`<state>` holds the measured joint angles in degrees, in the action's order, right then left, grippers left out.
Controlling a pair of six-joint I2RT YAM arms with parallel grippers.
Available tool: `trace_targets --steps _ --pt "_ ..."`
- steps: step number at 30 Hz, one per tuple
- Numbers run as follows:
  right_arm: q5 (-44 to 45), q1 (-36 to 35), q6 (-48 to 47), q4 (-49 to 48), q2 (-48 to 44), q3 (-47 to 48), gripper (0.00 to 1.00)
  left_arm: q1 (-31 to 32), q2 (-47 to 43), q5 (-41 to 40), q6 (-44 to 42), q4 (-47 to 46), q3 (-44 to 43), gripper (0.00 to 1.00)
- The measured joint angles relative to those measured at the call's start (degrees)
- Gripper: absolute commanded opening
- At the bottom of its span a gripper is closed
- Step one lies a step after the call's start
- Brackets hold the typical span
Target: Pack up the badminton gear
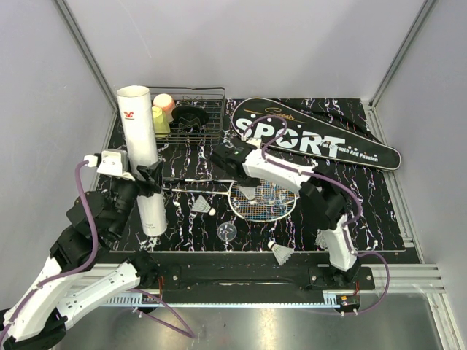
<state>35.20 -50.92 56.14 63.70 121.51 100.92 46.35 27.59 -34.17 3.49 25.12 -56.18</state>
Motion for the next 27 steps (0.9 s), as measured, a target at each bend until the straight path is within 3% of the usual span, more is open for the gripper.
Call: trace_targets --steps 4,7,11,14,20,27 --pt "1.42 0.02 -2.67 -1.84 -7.3 -2.97 0.0 0.0 0.98 2.97 -1.57 -0.22 0.92 0.28" --pt "-1.25 1.29 -8.96 -7.87 -19.06 -7.54 0.0 0.0 2.71 8.61 -3.58 -0.31 2.73 0.27" --pt "-20.33 10.08 -18.25 -22.51 -41.66 -15.5 0.0 0.0 4.17 18.69 -6.05 -0.72 6.58 0.27" --pt "-31.08 15.85 -22.12 -28.35 -54.01 -14.14 0.0 0.02 4.79 25.62 -7.78 -0.74 8.87 0.27" --pt "-47.95 15.08 -24.2 -34.29 -56.76 0.37 0.0 0.02 5.97 34.97 -9.86 -1.05 9.14 0.26" --pt "-58.99 15.08 -21.18 -35.6 -52.17 2.03 0.0 0.02 5.95 40.61 -10.56 -1.25 9.14 0.26"
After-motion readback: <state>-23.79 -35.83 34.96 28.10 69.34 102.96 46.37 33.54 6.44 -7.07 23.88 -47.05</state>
